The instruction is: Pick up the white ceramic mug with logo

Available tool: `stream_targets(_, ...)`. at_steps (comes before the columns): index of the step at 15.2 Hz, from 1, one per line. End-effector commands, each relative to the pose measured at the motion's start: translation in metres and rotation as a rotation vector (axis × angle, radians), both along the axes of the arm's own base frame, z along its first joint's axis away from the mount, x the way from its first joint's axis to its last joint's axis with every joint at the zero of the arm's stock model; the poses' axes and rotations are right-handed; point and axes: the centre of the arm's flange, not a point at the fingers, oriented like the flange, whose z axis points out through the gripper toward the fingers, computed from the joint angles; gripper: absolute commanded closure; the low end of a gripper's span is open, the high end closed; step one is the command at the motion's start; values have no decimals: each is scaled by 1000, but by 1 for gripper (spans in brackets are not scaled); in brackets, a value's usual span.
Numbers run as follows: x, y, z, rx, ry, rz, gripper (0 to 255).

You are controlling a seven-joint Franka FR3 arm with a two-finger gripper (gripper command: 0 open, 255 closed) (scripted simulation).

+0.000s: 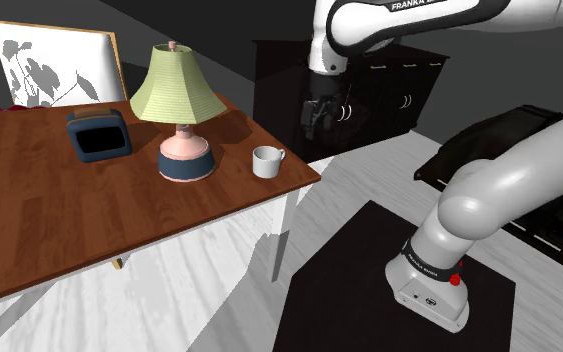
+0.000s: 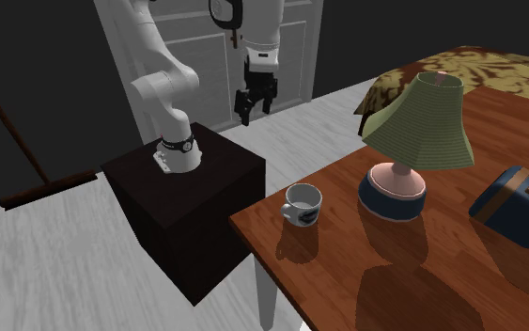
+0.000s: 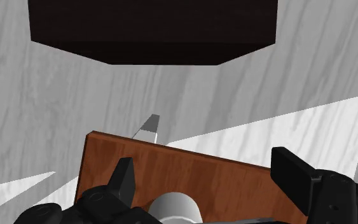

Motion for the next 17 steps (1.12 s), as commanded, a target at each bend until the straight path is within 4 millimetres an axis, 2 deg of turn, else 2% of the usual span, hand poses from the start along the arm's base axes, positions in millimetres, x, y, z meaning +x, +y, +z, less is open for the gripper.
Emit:
stream_targets(1,22,2,-17,-3,-6,0,0)
stream_targets(17,183,37,-144,-28,-39,-5,0)
